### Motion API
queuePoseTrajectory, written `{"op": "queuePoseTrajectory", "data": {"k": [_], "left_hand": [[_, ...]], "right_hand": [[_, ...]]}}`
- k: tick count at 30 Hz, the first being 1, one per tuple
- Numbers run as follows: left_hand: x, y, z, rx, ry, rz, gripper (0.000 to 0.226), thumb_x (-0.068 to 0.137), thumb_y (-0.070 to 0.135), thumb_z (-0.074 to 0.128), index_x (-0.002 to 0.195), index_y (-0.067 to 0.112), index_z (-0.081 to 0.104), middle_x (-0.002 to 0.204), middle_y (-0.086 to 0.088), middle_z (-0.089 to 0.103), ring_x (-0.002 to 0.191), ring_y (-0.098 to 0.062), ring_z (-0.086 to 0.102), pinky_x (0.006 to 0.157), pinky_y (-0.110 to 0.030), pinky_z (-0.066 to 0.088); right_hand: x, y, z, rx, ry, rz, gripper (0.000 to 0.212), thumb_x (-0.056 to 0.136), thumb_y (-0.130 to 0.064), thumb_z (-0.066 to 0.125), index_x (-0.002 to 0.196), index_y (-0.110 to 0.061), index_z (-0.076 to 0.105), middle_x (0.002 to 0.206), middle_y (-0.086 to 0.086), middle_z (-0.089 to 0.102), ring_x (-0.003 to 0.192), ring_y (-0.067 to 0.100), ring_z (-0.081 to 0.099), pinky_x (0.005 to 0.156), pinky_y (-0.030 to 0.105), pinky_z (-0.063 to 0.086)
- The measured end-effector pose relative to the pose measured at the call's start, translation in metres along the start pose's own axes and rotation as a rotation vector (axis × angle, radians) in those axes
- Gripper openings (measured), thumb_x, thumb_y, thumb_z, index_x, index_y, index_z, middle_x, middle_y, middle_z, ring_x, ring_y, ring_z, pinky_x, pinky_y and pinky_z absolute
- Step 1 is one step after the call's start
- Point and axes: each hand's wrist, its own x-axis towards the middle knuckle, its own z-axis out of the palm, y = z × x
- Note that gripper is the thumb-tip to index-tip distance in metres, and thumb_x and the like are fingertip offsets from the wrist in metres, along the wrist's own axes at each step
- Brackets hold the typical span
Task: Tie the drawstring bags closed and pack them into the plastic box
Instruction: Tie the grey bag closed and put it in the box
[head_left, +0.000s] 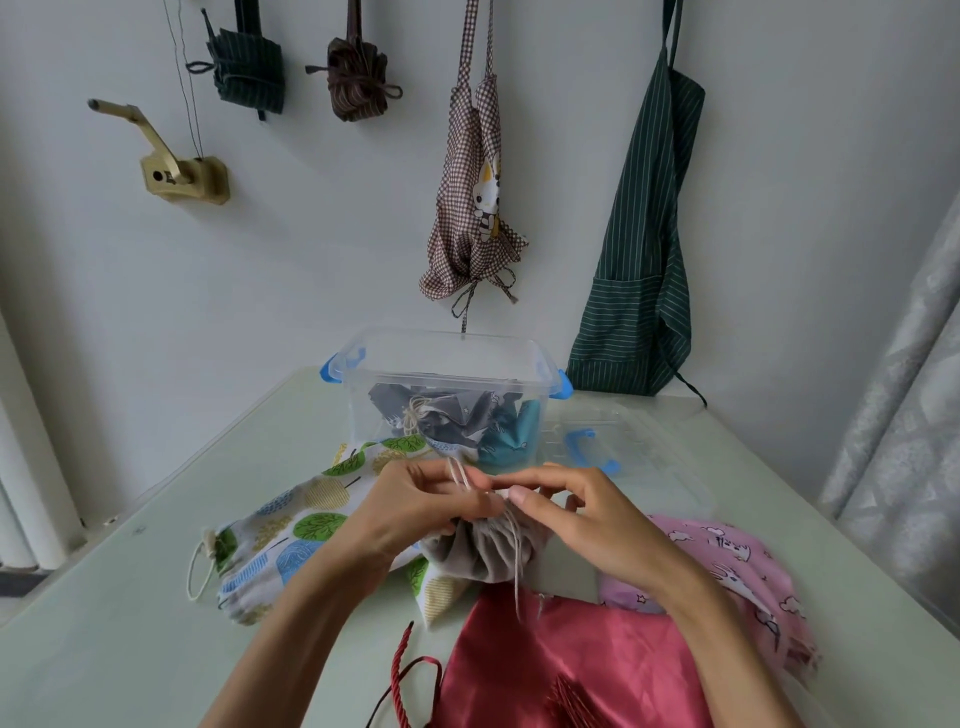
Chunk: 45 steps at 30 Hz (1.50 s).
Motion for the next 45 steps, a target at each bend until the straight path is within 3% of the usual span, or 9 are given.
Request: {"op": "queuePoseTrajectory", "data": {"k": [10,14,17,22,30,34,37,41,45], "left_hand": [[-0.004,0.003,0.007,0.017,-0.073,0.156,0.025,0.069,-0.013,0.073,0.064,0.010,0.067,0.064,-0.003,0.070,0.061,-0.011,0.068,0.062,-0.016,0.052],[-0.004,0.002,0.007,0.052,-0.058,0.223,0.028,0.071,-0.010,0.073,0.061,0.015,0.066,0.061,-0.002,0.067,0.059,-0.010,0.064,0.060,-0.018,0.051],[-0.004,0.000,0.005,0.090,0.044,0.300,0.015,0.064,0.003,0.079,0.065,0.010,0.066,0.064,-0.001,0.068,0.064,-0.010,0.065,0.065,-0.020,0.053],[-0.003,-0.005,0.008,0.213,0.239,0.373,0.015,0.069,0.010,0.081,0.083,0.015,0.077,0.074,0.004,0.075,0.073,-0.005,0.071,0.068,-0.016,0.054],[0.001,-0.011,0.006,0.286,0.218,0.416,0.001,0.076,0.026,0.077,0.076,0.025,0.078,0.073,0.010,0.074,0.066,-0.004,0.067,0.068,-0.030,0.055],[0.001,-0.012,0.006,0.315,0.189,0.452,0.010,0.073,0.036,0.077,0.077,0.026,0.077,0.074,0.006,0.074,0.072,-0.016,0.070,0.072,-0.044,0.056],[0.003,-0.015,0.004,0.367,0.236,0.456,0.025,0.065,0.056,0.076,0.073,0.032,0.075,0.065,0.000,0.072,0.060,-0.024,0.065,0.061,-0.046,0.053],[0.008,-0.019,-0.005,0.486,0.183,0.406,0.038,0.061,0.072,0.067,0.074,0.037,0.075,0.065,0.008,0.071,0.059,-0.015,0.062,0.063,-0.045,0.052],[0.009,-0.019,-0.009,0.480,0.207,0.367,0.052,0.064,0.073,0.059,0.068,0.023,0.072,0.056,0.009,0.063,0.054,-0.003,0.048,0.062,-0.041,0.049]], "right_hand": [[-0.002,-0.001,-0.001,0.031,-0.013,-0.054,0.016,0.081,-0.016,0.072,0.080,-0.032,0.072,0.082,0.013,0.068,0.067,0.005,0.049,0.059,0.010,0.035],[-0.001,-0.001,0.002,0.089,0.017,-0.064,0.007,0.074,-0.023,0.071,0.074,-0.030,0.072,0.066,-0.001,0.062,0.063,0.006,0.047,0.057,0.012,0.034],[0.000,0.000,0.006,0.111,0.052,-0.055,0.014,0.075,-0.006,0.068,0.072,-0.019,0.071,0.058,-0.007,0.055,0.059,0.006,0.044,0.056,0.015,0.034],[0.003,0.000,0.009,0.089,0.179,-0.080,0.012,0.072,-0.004,0.068,0.069,-0.015,0.069,0.057,-0.005,0.054,0.058,0.006,0.046,0.059,0.022,0.039],[-0.002,0.002,0.000,0.087,0.188,-0.002,0.011,0.085,-0.025,0.066,0.082,-0.018,0.075,0.066,-0.009,0.069,0.062,0.000,0.060,0.064,0.023,0.049],[0.000,0.004,0.001,0.163,0.139,0.016,0.013,0.086,-0.026,0.065,0.093,-0.023,0.076,0.078,-0.014,0.073,0.074,-0.004,0.062,0.071,0.015,0.046],[0.001,0.005,0.004,0.173,0.154,-0.014,0.010,0.083,-0.021,0.069,0.085,-0.027,0.077,0.076,-0.014,0.072,0.071,-0.002,0.059,0.069,0.012,0.044],[0.004,0.013,0.001,-0.146,0.351,-0.153,0.008,0.081,-0.021,0.072,0.078,-0.029,0.073,0.075,-0.014,0.065,0.069,0.005,0.055,0.070,0.019,0.044],[0.008,0.020,0.008,-0.743,0.601,-0.268,0.016,0.087,-0.033,0.046,0.081,-0.025,0.059,0.084,-0.012,0.058,0.084,0.012,0.042,0.072,0.028,0.031]]}}
